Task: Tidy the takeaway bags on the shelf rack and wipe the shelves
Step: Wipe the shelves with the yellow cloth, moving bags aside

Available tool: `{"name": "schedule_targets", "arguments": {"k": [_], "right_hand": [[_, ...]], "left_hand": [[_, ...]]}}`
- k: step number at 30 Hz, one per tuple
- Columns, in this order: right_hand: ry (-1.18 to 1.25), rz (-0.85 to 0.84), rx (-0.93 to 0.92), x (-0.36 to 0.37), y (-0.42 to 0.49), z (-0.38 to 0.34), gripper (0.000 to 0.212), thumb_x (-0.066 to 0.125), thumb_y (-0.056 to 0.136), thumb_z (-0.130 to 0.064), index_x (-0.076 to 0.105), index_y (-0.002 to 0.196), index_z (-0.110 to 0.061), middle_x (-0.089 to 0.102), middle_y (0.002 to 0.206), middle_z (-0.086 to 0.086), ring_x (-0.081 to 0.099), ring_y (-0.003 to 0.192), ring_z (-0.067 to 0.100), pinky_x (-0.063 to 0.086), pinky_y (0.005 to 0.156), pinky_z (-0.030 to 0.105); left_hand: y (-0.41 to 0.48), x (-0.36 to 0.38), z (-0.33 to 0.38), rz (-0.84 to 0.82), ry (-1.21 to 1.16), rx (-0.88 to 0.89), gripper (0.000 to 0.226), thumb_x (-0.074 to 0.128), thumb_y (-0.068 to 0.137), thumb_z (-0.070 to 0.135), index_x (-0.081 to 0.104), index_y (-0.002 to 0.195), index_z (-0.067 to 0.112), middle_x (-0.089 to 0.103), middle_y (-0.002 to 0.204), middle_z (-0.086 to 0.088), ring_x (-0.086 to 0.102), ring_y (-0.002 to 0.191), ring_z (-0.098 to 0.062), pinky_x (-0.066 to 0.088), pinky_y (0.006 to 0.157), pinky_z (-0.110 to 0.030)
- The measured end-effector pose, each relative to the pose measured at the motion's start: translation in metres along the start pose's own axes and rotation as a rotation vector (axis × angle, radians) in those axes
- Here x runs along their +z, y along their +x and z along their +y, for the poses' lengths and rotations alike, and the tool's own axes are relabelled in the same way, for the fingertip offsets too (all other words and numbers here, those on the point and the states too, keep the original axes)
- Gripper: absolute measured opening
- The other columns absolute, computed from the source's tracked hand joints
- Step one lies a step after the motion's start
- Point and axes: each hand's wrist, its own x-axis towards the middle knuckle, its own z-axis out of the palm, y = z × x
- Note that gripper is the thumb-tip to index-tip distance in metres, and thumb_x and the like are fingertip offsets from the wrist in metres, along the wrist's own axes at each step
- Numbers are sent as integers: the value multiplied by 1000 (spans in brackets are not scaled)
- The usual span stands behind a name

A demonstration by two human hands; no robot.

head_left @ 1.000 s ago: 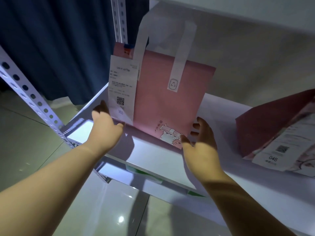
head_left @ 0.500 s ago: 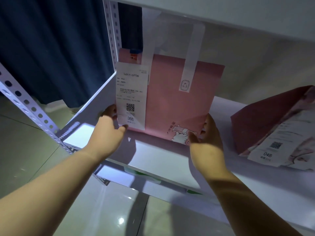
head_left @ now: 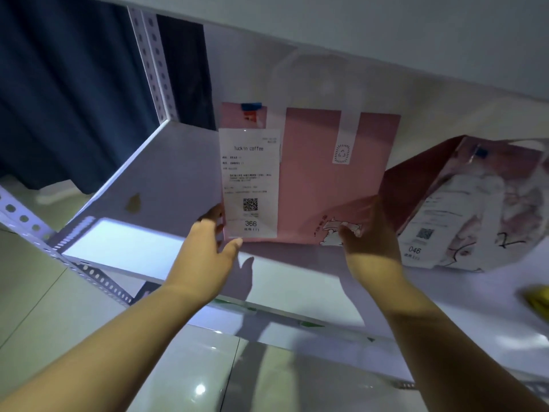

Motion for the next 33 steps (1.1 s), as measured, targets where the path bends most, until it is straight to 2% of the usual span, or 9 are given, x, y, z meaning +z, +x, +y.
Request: {"name": "schedule_targets", "arguments": {"k": [4,7,12,16,22,24,27,30,33], "right_hand": [[56,42,-58,-6,-11,12,65,62,85,-19,31,142,-23,48,136,5,54,114,28,46,96,34],[213,42,-83,-16,-26,23,56,63,86,-15,40,136,-25,50,128,1,54,113,20,44,100,42],[237,37,-99,-42,-51,58,38,60,87,-18,54,124,-24,57,121,-2,55,109,13,47,96,37],[168,32,-76,-73,-67,110,29,61,88,-20,60,117,-21,61,114,-5,56,100,7,43,81,16],[69,84,-9,-135,-72,203,17,64,86,-15,64,102,-19,66,101,-2,60,93,10,36,71,-1],[29,99,17,-156,-66,230,17,64,86,-14,64,102,-17,65,101,-2,60,95,13,39,77,4],[-99,138,7,-188,-52,263,24,65,84,-13,63,108,-8,64,107,8,58,101,25,47,84,33],[-327,123,42,-214,-34,290,38,65,82,-16,58,117,-4,57,116,20,48,108,40,38,91,41],[-492,31,149,-229,-14,312,55,59,83,-23,42,134,-10,42,131,20,33,118,41,28,101,43]], "left_hand": [[-8,4,4,73,64,-95,48,62,88,21,41,131,24,46,131,1,52,107,-15,44,91,-33],[-22,9,9,134,56,-128,52,64,86,24,41,133,22,42,133,3,48,105,-9,41,85,-25],[-59,37,23,68,7,-96,35,62,85,32,50,118,31,52,120,12,54,99,-5,40,74,-18],[-82,81,45,-25,-6,-90,20,62,83,33,55,102,33,59,103,17,55,89,6,38,65,-11],[-105,169,83,-168,-21,-56,12,63,86,21,61,97,25,64,92,11,59,81,8,40,61,-2],[-110,199,95,-204,-30,-28,11,63,87,17,61,96,23,64,88,13,57,80,13,38,61,2],[-115,242,110,-230,-28,-13,11,63,87,20,61,95,26,64,89,15,55,83,14,37,63,3],[-120,280,122,-245,-6,-15,12,63,86,22,60,97,27,62,91,16,53,86,14,37,64,3],[-124,309,131,-261,28,-16,14,62,87,25,59,100,30,61,91,18,54,84,12,37,64,1]]}}
